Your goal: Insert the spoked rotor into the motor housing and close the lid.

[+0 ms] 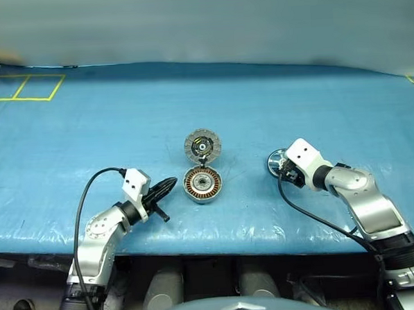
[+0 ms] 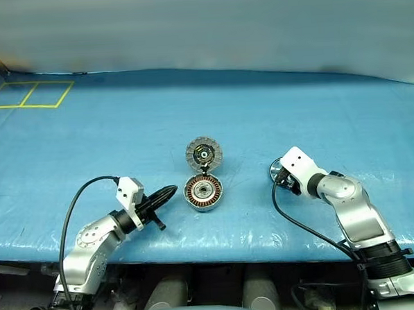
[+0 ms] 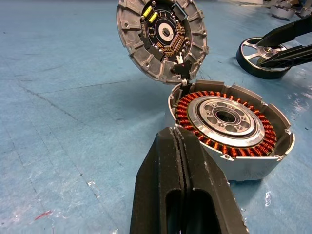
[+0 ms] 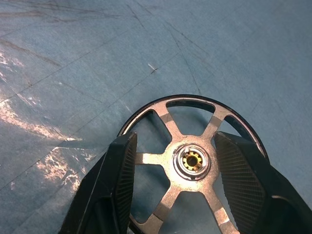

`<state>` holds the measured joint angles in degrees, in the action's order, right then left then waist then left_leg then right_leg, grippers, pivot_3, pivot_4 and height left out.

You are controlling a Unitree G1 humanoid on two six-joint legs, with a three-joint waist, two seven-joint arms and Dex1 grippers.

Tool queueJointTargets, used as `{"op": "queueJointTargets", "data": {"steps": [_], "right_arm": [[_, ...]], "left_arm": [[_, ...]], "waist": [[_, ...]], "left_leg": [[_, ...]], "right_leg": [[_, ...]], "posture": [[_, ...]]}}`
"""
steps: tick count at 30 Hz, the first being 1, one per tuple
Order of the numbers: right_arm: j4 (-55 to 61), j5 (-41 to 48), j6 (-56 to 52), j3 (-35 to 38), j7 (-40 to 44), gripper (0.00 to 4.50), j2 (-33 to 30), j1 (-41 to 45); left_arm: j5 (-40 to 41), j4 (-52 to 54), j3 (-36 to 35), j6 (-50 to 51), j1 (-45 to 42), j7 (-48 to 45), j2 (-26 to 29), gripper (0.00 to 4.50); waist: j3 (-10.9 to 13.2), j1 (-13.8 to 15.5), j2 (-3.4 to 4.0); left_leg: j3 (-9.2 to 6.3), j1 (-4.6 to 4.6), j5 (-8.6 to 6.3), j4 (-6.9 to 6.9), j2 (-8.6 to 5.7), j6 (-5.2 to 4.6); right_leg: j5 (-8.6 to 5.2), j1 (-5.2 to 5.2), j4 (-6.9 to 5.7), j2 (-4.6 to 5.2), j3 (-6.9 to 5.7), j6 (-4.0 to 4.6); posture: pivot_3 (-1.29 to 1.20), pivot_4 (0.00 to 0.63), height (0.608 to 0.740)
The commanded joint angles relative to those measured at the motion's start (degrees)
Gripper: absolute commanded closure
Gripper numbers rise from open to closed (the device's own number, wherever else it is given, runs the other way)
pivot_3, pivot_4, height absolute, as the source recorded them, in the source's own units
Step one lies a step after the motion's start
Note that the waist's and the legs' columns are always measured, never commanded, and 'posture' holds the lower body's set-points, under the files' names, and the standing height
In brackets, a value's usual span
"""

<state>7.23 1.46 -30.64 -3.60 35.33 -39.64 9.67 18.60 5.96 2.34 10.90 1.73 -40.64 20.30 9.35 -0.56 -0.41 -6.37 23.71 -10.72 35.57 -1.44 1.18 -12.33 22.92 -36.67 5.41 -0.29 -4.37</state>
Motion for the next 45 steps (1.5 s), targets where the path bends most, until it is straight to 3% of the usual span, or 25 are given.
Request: {"op": "queueJointTargets", "data": {"steps": [1,17,20,24,39,42,45], "right_arm": [[0.0,0.7,-1.3,0.9,0.7,1.9,0.0,-0.8],[-0.4,-9.2,-5.4,-5.9,-1.0,1.9,-5.6,-1.0],[0.3,-8.9,-5.4,-6.1,0.0,2.43,-5.1,-0.9],[0.3,-8.8,-5.3,-5.8,0.0,3.73,-4.3,-0.6],[5.8,-8.4,-4.8,-2.9,-0.2,3.73,-3.9,-0.5],[6.8,-10.2,-4.6,-3.1,-1.4,3.13,-4.2,-0.4],[8.3,-10.6,-4.8,-2.0,-2.4,2.19,-3.8,-0.3]], "left_arm": [[-0.1,1.0,-0.5,-1.0,0.1,0.3,0.0,4.5],[-0.6,0.4,-0.2,-1.3,0.3,1.6,-0.3,4.5],[-0.8,0.5,-0.2,-1.2,0.4,2.1,-0.3,4.5],[-1.0,0.4,-0.2,-1.2,0.5,2.5,-0.3,4.5],[-1.5,-0.2,0.0,-1.2,0.3,2.8,-0.4,4.5],[-1.6,-0.3,0.0,-1.2,0.2,2.8,-0.4,4.5],[-1.7,-0.4,0.0,-1.3,0.2,2.8,-0.5,4.5]], "waist": [[0.0,0.0,0.0],[-0.2,0.2,-0.27],[-0.2,0.2,-0.27],[-0.2,0.3,-0.27],[-0.1,0.4,-0.21],[-0.1,0.3,-0.18],[-0.1,0.2,-0.12]], "left_leg": [[0.0,0.0,0.0,0.0,0.0,0.0],[-0.04,-0.01,-0.03,0.03,-0.02,0.01],[-0.06,0.02,-0.04,0.02,-0.03,-0.01],[-0.07,0.06,-0.08,-0.02,-0.03,-0.07],[-0.1,0.11,-0.15,-0.15,-0.03,-0.12],[-0.09,0.12,-0.14,-0.22,-0.03,-0.12],[-0.07,0.12,-0.14,-0.27,-0.02,-0.12]], "right_leg": [[0.0,0.0,0.0,0.0,0.0,0.0],[0.0,-0.13,0.22,0.06,-0.07,-0.01],[0.01,-0.16,0.32,0.07,-0.11,-0.03],[0.02,-0.16,0.41,0.07,-0.15,-0.04],[0.03,-0.16,0.64,0.07,-0.23,-0.06],[0.03,-0.12,0.64,0.06,-0.23,-0.06],[0.03,-0.09,0.64,0.06,-0.22,-0.06]], "posture": [[0.0,0.15,0.74],[0.0,0.15,0.74],[0.0,0.15,0.74],[0.0,0.15,0.74],[0.0,0.15,0.74],[0.0,0.15,0.74],[0.0,0.15,0.74]]}}
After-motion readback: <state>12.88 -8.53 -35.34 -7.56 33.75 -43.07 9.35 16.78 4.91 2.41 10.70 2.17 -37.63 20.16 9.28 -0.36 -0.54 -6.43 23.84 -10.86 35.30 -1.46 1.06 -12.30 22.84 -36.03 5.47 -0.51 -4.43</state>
